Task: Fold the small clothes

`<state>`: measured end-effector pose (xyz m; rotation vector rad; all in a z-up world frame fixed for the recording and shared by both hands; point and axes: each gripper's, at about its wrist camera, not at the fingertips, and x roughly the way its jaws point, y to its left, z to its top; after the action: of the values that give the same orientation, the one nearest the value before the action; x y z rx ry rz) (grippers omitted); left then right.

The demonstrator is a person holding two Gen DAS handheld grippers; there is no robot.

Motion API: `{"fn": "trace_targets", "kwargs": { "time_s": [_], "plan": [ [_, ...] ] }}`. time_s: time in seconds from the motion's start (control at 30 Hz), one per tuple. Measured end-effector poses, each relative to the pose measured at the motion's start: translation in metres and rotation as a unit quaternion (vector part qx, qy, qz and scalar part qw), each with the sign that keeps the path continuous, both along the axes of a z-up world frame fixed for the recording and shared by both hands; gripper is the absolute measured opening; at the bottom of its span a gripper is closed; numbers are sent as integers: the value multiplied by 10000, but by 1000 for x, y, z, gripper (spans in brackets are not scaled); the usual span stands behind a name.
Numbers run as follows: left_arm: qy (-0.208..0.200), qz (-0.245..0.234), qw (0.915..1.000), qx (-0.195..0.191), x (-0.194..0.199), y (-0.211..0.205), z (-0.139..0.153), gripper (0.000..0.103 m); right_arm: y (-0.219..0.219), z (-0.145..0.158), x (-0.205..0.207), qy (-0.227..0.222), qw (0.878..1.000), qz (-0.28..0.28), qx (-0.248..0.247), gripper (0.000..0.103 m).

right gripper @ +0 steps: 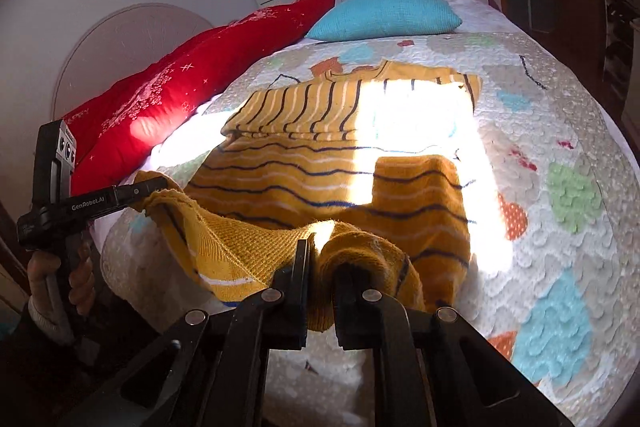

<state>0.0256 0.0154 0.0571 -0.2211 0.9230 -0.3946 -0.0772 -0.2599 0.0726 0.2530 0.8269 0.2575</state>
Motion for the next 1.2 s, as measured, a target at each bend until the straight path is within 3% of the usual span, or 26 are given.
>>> {"fn": "trace_targets", "kwargs": {
  "time_s": [0.07,0.17,0.2,0.27,0.3,0.33,0.37,0.4,0.43,0.57,0.7,0.83,0.93,0.97,1.0,1.03,1.07,1.13,1.2],
  "plan": [
    [375,94,9992,-31,29,-4,-16,15,-2,-10,32,103,9997,-173,-101,11],
    [902,190,9947,-467,48,7,-28,27,-14,-31,67,407,9984,-394,-85,12],
    [899,192,9938,-623,48,12,-25,31,-18,-36,73,496,9978,-440,1,13],
    [709,178,9942,-788,42,21,-13,54,-26,-36,76,488,9974,-455,264,16],
    [578,232,9952,-758,38,28,-8,61,-30,-34,74,450,9974,-445,333,21],
    [456,336,9962,-668,36,34,-3,74,-34,-32,73,412,9975,-459,345,34],
    [348,425,9968,-581,34,39,1,78,-37,-30,71,369,9975,-532,286,42],
    [297,435,9973,-504,34,44,4,78,-41,-27,69,304,9972,-652,185,55],
    [297,390,9980,-411,34,47,4,78,-46,-24,68,236,9968,-753,127,60],
    [240,184,9995,-25,40,49,0,78,-64,-17,63,178,9958,-875,215,65],
    [133,-347,9988,330,44,28,-7,78,-60,-17,61,207,9983,-538,36,71],
    [-54,-1033,9897,989,47,-10,-19,79,-40,-26,68,271,9986,-181,-411,72],
    [58,-1158,9834,1397,59,-28,-39,79,-26,-36,78,299,9964,-37,-787,72],
    [126,-1144,9827,1453,63,-29,-46,76,-23,-39,81,293,9959,5,-861,72],
    [209,-1115,9826,1473,67,-30,-51,67,-20,-42,84,312,9954,51,-909,59],
    [306,-1065,9833,1441,70,-28,-55,32,-17,-45,86,346,9951,107,-923,27],
    [386,-977,9857,1316,72,-23,-54,15,-16,-47,88,406,9951,151,-889,15],
    [494,-834,9923,769,71,-7,-43,7,-17,-45,86,407,9965,140,-710,11],
    [413,-741,9956,403,69,6,-26,7,-20,-33,83,313,9975,90,-628,9]
  ]
}}
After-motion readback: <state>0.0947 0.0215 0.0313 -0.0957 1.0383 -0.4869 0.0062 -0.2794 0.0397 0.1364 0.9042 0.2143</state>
